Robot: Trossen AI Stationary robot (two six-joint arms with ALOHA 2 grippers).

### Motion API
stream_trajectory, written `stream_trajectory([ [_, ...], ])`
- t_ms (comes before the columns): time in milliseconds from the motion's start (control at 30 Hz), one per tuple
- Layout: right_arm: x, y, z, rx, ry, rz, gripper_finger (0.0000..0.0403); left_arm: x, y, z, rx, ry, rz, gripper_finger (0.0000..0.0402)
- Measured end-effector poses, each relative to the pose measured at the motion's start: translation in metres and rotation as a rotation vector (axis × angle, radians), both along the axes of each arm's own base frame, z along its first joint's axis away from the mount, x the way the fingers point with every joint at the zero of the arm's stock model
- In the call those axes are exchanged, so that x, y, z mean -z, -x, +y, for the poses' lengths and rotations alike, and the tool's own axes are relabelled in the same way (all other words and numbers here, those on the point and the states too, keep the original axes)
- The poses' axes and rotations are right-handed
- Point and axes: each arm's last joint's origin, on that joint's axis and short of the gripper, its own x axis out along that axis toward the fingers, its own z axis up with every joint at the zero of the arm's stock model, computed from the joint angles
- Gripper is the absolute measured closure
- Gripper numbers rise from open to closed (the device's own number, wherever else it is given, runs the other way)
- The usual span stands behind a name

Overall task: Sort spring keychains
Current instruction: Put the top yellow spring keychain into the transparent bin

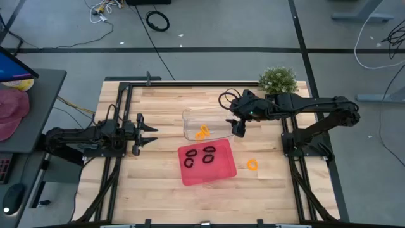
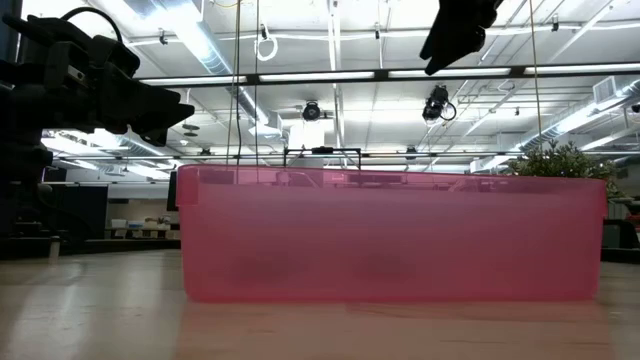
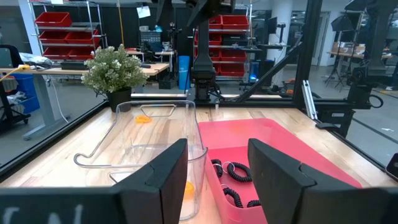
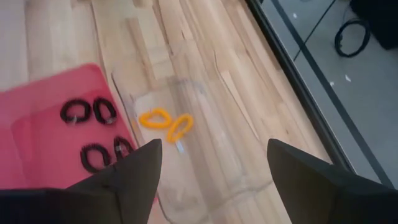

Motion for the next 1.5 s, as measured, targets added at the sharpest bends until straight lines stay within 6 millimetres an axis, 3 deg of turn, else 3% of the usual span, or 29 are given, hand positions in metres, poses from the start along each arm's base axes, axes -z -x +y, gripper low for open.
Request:
stream_trajectory([
  [633, -0.022, 0.031, -0.002, 0.090, 0.005, 0.205, 0.0112, 0.000, 0.000, 0.000, 0.000, 0.000, 0.000, 0.0229],
  [1500, -0.014, 0.056, -0.002, 0.206, -0.025, 0.431, 0.0112, 0.000, 0.000, 0.000, -0.001, 0.000, 0.000, 0.0229],
])
